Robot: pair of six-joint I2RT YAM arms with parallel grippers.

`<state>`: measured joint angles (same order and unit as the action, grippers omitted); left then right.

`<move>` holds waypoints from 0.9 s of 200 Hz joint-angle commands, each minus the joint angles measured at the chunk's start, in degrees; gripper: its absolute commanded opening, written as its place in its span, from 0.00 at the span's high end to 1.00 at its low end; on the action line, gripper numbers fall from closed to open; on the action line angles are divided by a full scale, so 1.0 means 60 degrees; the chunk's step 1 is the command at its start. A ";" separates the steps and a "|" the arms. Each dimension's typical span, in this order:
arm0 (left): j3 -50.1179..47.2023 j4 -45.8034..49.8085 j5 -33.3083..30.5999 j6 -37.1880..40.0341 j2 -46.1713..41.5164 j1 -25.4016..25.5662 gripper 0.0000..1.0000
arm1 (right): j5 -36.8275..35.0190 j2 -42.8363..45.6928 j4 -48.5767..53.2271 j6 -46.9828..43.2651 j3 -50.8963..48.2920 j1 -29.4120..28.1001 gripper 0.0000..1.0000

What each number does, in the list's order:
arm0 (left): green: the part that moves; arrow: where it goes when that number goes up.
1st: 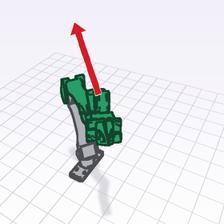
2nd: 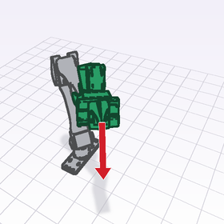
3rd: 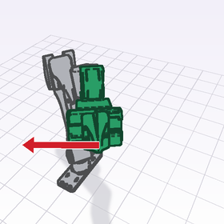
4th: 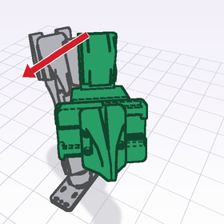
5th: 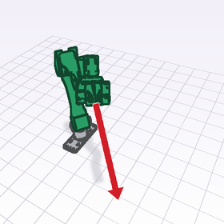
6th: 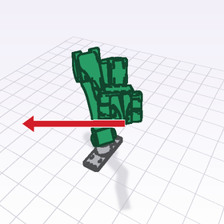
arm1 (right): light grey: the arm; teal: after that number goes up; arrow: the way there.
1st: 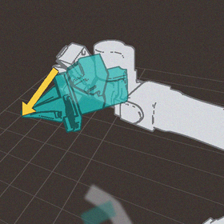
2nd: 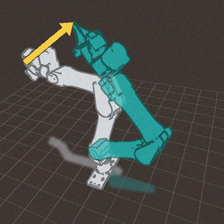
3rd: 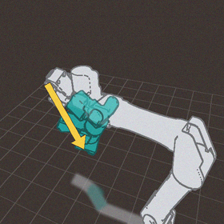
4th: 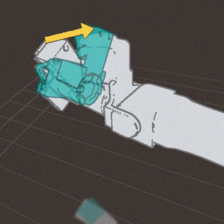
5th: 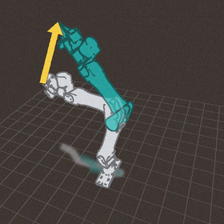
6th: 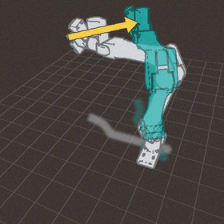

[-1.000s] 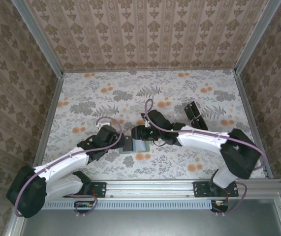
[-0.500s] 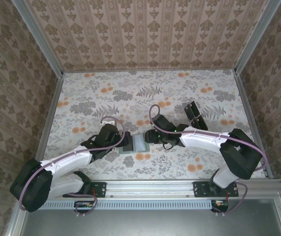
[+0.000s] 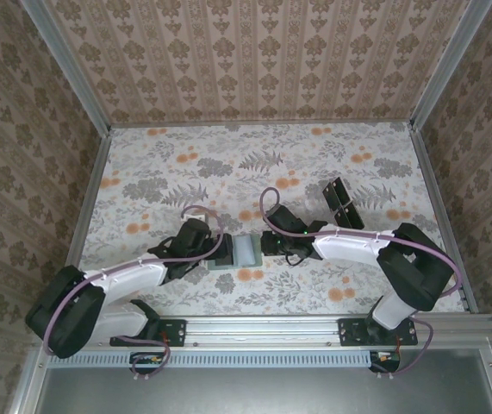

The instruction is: Put the credit cards into the card holder

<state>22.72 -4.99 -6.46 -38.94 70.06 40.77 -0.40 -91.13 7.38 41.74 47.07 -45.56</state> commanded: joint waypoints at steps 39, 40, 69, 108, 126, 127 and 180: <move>-0.0108 -0.0969 0.0511 -0.0019 0.0551 -0.0004 0.00 | 0.0315 -0.0081 -0.0546 0.0185 -0.0372 0.0035 0.94; -0.0109 -0.0969 0.0516 -0.0024 0.0560 -0.0002 0.00 | 0.0315 -0.0085 -0.0551 0.0189 -0.0381 0.0035 0.94; -0.0095 -0.1164 0.0600 -0.0058 0.0750 -0.0002 0.00 | 0.0421 -0.0112 -0.0740 0.0308 -0.0531 0.0039 0.97; -0.0064 -0.1348 0.0710 -0.0101 0.0876 -0.0003 0.00 | 0.0501 -0.0142 -0.0891 0.0383 -0.0622 0.0035 1.00; -0.0065 -0.1451 0.0768 -0.0128 0.0906 -0.0011 0.00 | 0.0525 -0.0178 -0.0942 0.0412 -0.0670 0.0042 1.00; -0.0073 -0.1459 0.0776 -0.0130 0.0906 -0.0012 0.00 | 0.0523 -0.0178 -0.0947 0.0419 -0.0668 0.0039 1.00; -0.0081 -0.1628 0.0872 -0.0261 0.0778 0.0112 0.00 | 0.0637 -0.0326 -0.1215 0.0555 -0.0828 0.0035 1.00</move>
<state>22.50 -13.30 -2.52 -39.24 74.85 40.91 1.98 -91.39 0.36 43.86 43.31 -45.56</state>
